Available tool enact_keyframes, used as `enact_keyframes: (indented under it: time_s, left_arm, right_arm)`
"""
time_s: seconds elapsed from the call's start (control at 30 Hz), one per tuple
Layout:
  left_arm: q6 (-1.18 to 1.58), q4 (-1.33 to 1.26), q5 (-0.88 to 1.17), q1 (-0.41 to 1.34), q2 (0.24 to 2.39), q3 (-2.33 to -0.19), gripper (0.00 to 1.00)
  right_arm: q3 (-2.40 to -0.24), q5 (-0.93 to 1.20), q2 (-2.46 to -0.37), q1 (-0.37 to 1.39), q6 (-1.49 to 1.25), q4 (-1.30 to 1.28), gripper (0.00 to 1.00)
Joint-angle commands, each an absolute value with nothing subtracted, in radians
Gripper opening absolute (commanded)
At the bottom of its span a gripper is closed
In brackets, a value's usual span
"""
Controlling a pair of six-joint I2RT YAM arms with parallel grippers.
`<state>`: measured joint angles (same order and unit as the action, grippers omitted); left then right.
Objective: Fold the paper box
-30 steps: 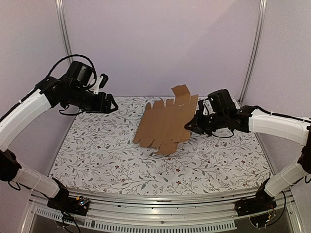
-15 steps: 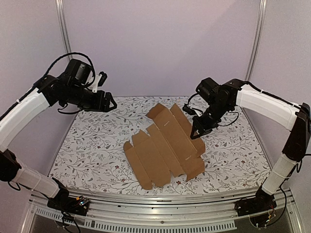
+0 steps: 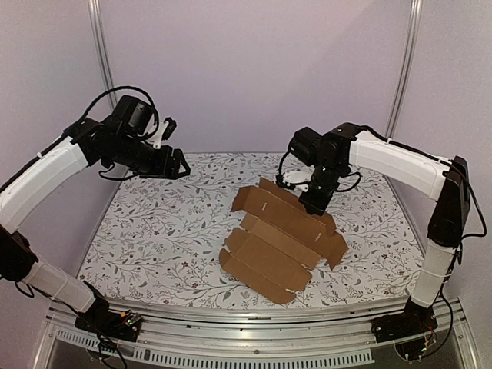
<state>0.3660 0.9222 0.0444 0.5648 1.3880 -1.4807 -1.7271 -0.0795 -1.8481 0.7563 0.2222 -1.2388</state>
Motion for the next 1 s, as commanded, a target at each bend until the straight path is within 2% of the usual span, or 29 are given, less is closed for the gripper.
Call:
enact_keyframes:
  time_s: [0.0, 0.2, 0.57, 0.8, 0.97]
  left_arm:
    - [0.345, 0.919, 0.027, 0.563, 1.389, -1.442, 0.73]
    - [0.353, 0.919, 0.043, 0.563, 1.383, -1.422, 0.73]
    - [0.391, 0.759, 0.273, 0.568, 1.430, -1.395, 0.73]
    - [0.405, 0.727, 0.309, 0.568, 1.553, -1.448, 0.54]
    - [0.416, 0.707, 0.350, 0.568, 1.590, -1.476, 0.44]
  right_arm:
    - [-1.739, -0.165, -1.876, 0.799, 0.432, -1.165, 0.00]
    - [-1.773, -0.208, -1.903, 0.821, 0.617, -1.123, 0.00]
    - [-1.936, -0.242, -2.036, 0.867, 0.705, -1.162, 0.00]
    - [-1.955, -0.180, -2.008, 0.886, 0.703, -1.209, 0.00]
    - [-1.985, -0.160, -1.979, 0.886, 0.691, -1.271, 0.00]
